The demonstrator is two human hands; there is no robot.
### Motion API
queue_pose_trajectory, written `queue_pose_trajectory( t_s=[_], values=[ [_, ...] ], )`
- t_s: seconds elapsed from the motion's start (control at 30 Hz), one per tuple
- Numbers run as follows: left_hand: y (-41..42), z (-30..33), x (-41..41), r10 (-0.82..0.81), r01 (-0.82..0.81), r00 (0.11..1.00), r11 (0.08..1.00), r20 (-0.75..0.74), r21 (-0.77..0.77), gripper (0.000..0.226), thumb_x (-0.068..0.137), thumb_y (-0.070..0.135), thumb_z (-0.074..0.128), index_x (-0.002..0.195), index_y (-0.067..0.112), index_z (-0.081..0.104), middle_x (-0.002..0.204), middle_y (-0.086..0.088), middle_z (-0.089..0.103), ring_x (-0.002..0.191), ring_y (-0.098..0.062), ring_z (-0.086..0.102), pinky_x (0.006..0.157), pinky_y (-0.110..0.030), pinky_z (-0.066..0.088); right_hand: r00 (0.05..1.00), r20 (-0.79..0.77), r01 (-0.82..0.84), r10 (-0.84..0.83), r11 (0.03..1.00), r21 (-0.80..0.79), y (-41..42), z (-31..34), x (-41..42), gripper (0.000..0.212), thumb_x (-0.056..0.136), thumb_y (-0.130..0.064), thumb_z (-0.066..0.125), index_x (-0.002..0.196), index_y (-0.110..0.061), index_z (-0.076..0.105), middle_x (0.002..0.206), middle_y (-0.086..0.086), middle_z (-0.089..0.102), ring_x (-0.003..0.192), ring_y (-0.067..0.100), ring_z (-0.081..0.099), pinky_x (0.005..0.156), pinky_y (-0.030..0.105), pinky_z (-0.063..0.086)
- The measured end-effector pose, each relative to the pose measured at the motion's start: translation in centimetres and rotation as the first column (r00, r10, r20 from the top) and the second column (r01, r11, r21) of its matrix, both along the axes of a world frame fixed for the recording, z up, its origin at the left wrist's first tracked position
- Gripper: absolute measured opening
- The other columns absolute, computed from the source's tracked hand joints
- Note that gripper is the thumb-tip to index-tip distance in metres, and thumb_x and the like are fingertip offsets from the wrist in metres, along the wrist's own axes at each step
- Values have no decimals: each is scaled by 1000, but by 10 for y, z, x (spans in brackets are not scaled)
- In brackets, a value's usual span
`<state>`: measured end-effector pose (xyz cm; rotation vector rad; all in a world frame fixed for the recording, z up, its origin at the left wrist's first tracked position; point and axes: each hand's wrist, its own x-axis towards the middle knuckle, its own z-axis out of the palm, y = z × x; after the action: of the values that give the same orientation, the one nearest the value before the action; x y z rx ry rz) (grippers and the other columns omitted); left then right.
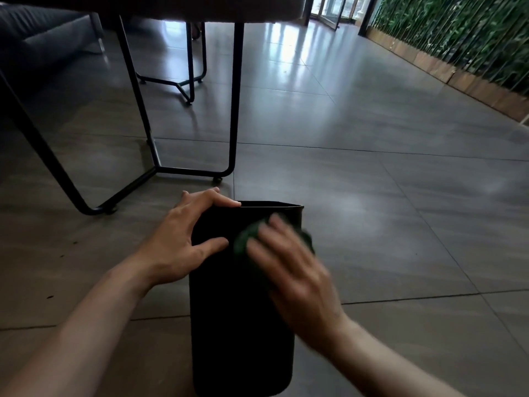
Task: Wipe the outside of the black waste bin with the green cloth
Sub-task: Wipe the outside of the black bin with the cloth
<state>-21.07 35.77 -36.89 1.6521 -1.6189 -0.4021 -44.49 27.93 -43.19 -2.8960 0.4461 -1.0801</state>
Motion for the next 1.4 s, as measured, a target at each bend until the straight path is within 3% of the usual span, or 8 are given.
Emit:
queue_pose_trajectory(
  t_s=[0.17, 0.27, 0.4, 0.67, 0.83, 0.97, 1.17, 1.4],
  values=[
    [1, -3, -2, -3, 3, 1000, 1000, -12, 22, 56, 78, 18, 79, 117, 49, 54, 124, 36, 48, 129, -4, 42, 98, 3, 18, 842, -514, -374, 162, 862, -342, 43, -62, -71, 42, 108, -19, 53, 149, -25, 56, 158, -3, 51, 156, 25, 33, 127, 34, 29],
    [-1, -2, -1, 0, 0, 1000, 1000, -8, 21, 56, 77, 14, 80, 117, 46, 56, 122, 35, 52, 126, -4, 44, 91, 8, 16, 941, -282, -233, 186, 962, -142, 23, -28, -50, 38, 106, -13, 57, 144, -15, 61, 153, 11, 56, 153, 33, 39, 122, 44, 40],
    [-1, -2, -1, 1, -1, 1000, 999, -6, 37, 57, 77, 17, 80, 117, 48, 55, 122, 40, 47, 132, 2, 37, 98, 5, 12, 980, 99, 153, -173, 971, 186, -13, 32, -4, 51, 96, -4, 66, 145, -12, 59, 155, 10, 51, 155, 27, 36, 116, 47, 47],
    [-1, -3, -1, -13, 15, 999, 999, -32, 34, 56, 77, 17, 80, 117, 48, 55, 127, 34, 50, 137, -2, 37, 103, -2, 15, 911, -384, -221, 149, 964, -151, 47, -42, -72, 41, 113, -19, 38, 148, -18, 57, 156, 8, 53, 155, 32, 34, 115, 42, 47],
    [-3, 0, -4, 9, -7, 1000, 999, -24, 47, 56, 77, 16, 80, 117, 47, 55, 128, 35, 47, 139, -3, 35, 106, -7, 15, 997, 28, 73, -77, 990, 122, -4, 21, -18, 43, 102, -10, 57, 145, -11, 60, 155, 12, 52, 155, 29, 36, 117, 48, 46],
    [-2, 1, -3, 28, -26, 998, 999, -48, 46, 56, 77, 14, 80, 117, 47, 57, 125, 44, 42, 136, 5, 33, 110, -24, 26, 991, 56, 116, -122, 988, 106, -8, 22, 0, 45, 100, -8, 63, 144, -8, 60, 155, 15, 52, 155, 32, 34, 116, 52, 45],
    [-3, 1, -6, 18, -12, 995, 998, -99, 62, 56, 78, 14, 79, 117, 47, 55, 140, 18, 47, 147, -6, 25, 120, -35, 17, 883, -433, -304, 182, 924, -233, 53, -50, -56, 38, 111, -19, 48, 148, -20, 56, 156, 7, 53, 158, 32, 28, 117, 38, 45],
    [-3, 7, -8, 45, -39, 996, 997, -74, 73, 56, 78, 11, 78, 117, 45, 56, 137, 20, 47, 143, -8, 31, 120, -42, 22, 987, 73, 129, -145, 974, 185, -14, 32, 7, 57, 92, -2, 70, 146, -11, 58, 156, 10, 50, 157, 28, 32, 115, 50, 46]
  ],
)
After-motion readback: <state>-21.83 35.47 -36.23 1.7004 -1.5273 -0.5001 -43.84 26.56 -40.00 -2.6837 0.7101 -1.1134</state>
